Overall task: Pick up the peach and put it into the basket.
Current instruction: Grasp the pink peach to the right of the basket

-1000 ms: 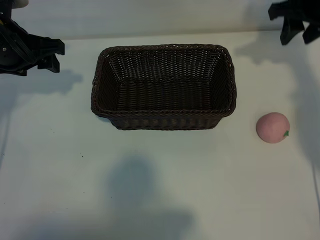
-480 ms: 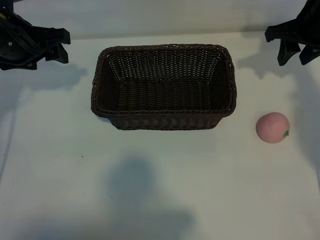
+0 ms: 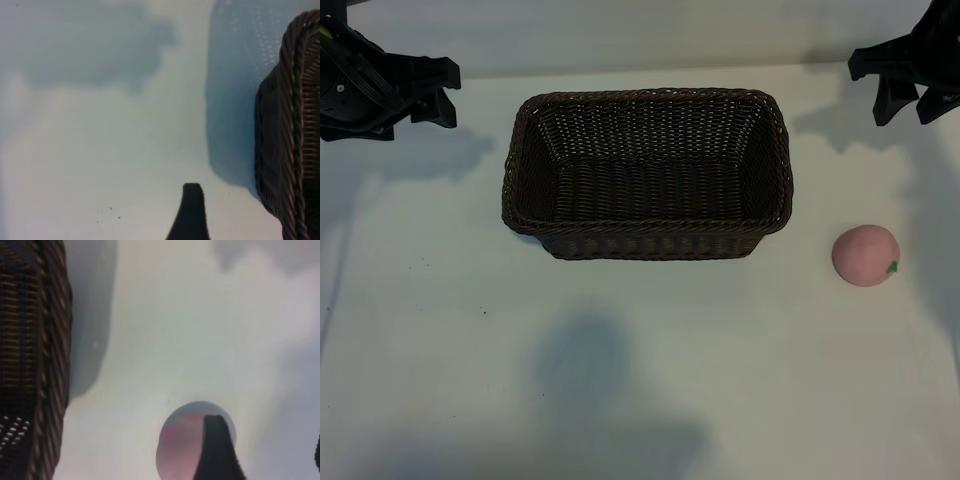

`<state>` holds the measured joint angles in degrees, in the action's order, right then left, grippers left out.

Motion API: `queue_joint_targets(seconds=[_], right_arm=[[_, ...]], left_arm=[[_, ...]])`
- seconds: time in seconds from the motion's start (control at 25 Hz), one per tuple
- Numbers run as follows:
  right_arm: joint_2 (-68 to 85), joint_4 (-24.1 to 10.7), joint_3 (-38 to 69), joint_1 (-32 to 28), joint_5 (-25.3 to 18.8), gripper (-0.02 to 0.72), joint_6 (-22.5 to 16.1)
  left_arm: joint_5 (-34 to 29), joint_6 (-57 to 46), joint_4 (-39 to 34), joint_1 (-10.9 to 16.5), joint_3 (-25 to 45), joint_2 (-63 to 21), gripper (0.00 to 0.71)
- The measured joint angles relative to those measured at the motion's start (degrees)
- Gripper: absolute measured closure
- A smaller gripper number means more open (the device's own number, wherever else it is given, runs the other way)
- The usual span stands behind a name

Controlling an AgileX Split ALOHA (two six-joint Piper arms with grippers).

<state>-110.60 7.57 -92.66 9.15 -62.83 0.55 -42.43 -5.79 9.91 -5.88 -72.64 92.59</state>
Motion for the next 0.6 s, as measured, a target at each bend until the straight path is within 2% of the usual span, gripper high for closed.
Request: queue_joint_targets(seconds=[0.28, 0.6], right_arm=[[0.01, 0.56, 8.6, 0.0, 6.65, 0.266, 0.0], [0.06, 0.91, 17.99, 0.0, 8.29, 0.266, 0.0]], left_arm=[[-0.74, 0.0, 0.0, 0.0, 0.0, 0.0, 0.117], [-0.74, 0.0, 0.0, 0.0, 0.0, 0.0, 0.117]])
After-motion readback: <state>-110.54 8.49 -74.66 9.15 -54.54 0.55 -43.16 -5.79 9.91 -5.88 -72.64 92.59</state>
